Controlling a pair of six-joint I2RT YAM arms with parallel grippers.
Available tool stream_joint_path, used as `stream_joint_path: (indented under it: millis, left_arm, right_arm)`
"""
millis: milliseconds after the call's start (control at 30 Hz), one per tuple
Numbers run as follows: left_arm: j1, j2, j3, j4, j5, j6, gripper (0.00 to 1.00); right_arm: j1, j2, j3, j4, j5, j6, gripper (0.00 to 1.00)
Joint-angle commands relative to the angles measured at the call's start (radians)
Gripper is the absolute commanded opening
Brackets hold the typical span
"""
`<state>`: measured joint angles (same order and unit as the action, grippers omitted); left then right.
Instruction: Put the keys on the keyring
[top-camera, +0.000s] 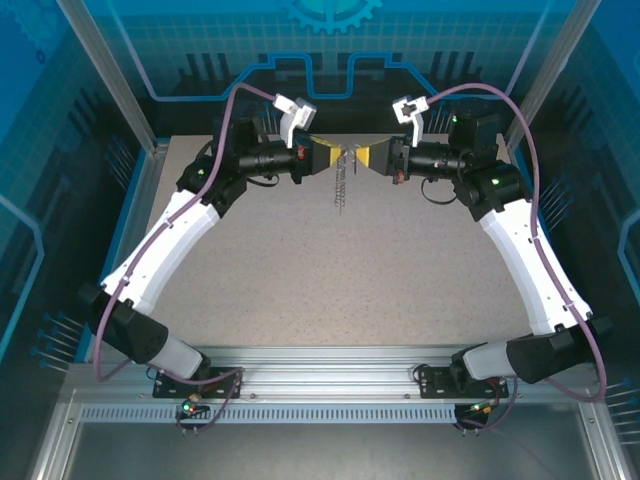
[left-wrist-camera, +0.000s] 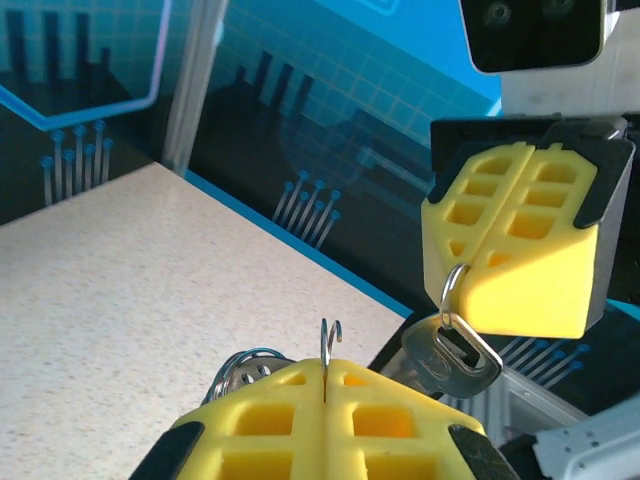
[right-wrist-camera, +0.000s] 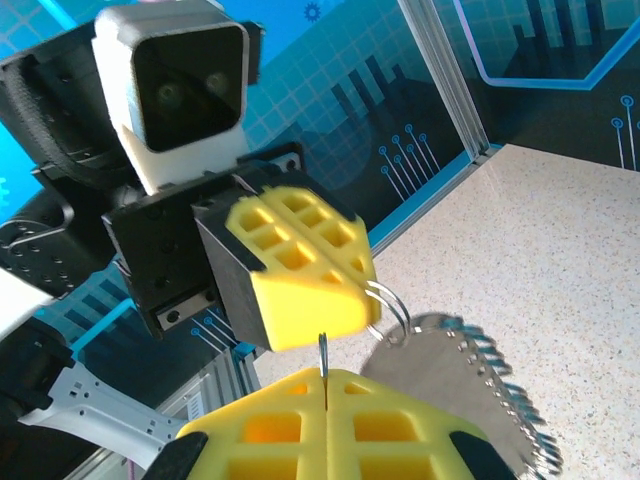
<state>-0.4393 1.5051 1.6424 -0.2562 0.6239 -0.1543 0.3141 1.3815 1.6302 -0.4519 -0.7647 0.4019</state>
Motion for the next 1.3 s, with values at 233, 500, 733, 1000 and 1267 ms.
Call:
stream_joint_path:
  millis: [233,500,733,1000,1267]
  left_arm:
    - [-0.025,-0.051,0.006,0.030,-0.111,0.108,0.00]
    - [-0.046,-0.029,0.029,0.014,-0.103,0.122,0.00]
    - [-0.059,-0.028,0.039,0.006,-0.106,0.130,0.00]
    - [-0.065,-0.033,0.042,0.003,-0.100,0.136,0.00]
    - [-0.071,-0.043,0.040,0.012,-0.101,0.136,0.00]
  right_arm:
    - [0.012,0.006,0.046,-0.033,-0.015,-0.024,0.00]
    - [0.041,0.054,0.110,-0.038,-0.022,-0.028,0.00]
    - [0.056,0.080,0.129,-0.037,-0.012,-0.034,0.00]
    - [0.055,0.089,0.127,-0.042,0.021,-0.040,0.00]
    - [0.015,0.089,0.099,-0.030,0.032,-0.030,0.00]
